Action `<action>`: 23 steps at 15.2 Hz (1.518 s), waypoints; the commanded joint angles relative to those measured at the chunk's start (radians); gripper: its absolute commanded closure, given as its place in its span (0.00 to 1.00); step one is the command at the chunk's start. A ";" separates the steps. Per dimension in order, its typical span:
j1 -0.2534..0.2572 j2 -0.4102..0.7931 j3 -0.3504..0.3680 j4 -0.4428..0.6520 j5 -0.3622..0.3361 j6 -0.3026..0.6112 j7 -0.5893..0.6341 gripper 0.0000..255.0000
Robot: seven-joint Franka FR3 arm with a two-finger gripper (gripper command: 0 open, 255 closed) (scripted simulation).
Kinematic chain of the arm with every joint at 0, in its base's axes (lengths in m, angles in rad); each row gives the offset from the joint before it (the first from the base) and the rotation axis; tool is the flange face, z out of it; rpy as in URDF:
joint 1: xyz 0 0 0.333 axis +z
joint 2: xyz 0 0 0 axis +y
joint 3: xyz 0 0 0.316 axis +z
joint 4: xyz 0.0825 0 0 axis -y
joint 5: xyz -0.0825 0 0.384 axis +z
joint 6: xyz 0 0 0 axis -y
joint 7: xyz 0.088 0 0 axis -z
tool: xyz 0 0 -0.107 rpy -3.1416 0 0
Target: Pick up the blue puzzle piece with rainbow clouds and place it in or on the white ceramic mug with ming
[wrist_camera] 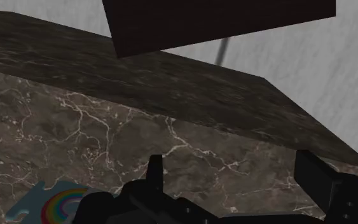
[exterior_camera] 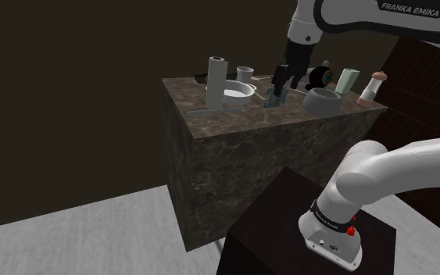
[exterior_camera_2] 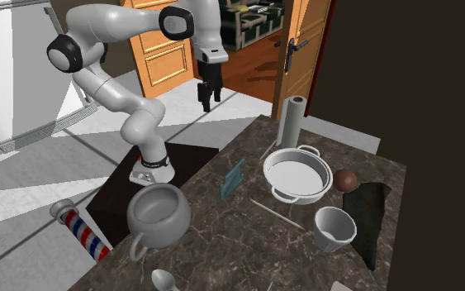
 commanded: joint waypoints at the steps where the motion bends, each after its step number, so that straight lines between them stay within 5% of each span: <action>1: 0.000 0.000 0.000 0.000 0.000 0.000 0.000 0.00; 11: 0.138 0.190 -0.356 0.088 -0.169 0.087 -0.754 0.00; 19: 0.282 0.509 -0.600 0.298 -0.150 0.173 -1.363 0.00; 23: 0.289 0.549 -0.625 0.283 -0.140 0.221 -1.425 0.00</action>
